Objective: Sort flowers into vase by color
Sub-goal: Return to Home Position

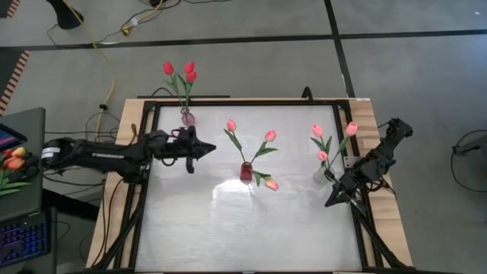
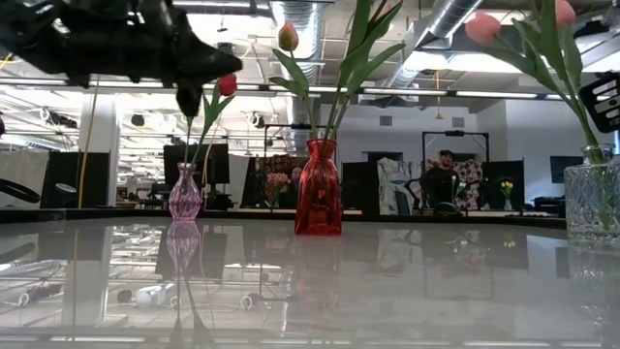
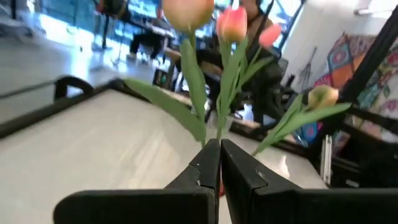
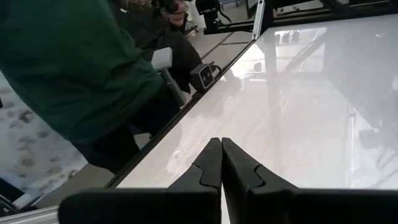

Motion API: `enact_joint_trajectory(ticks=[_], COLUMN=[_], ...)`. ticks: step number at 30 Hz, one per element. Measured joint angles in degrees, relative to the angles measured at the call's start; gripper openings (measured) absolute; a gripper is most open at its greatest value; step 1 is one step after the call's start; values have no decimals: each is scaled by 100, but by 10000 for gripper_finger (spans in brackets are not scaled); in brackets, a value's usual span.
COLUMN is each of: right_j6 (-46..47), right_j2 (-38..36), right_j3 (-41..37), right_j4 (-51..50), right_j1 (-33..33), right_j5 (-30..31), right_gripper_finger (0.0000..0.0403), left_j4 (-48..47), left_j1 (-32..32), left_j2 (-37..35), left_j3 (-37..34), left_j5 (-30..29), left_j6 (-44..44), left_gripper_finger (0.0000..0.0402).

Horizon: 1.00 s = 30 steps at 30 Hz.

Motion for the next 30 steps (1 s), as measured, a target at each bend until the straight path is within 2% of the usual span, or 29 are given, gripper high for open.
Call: enact_joint_trajectory(ticks=[6,11,18,26,30], right_j6=[-4,-140,-748,-1190,-1196], right_j2=[0,0,0,0,0], right_j3=[0,0,-7,-70,-70], right_j4=[-4,-11,29,361,361], right_j1=[0,-4,-11,-10,-9], right_j5=[6,140,601,625,616], right_gripper_finger=[31,31,31,31,31], left_j4=[-652,-1184,-1146,-1120,-1030], left_j1=[0,0,2,4,4], left_j2=[-1117,-1595,-1646,-1646,-1646], left_j3=[-429,-651,-916,-922,-922], left_j5=[-565,-753,-1158,-1242,-1076], left_j6=[57,108,-23,-39,-40], left_gripper_finger=[0,0,0,0,0])
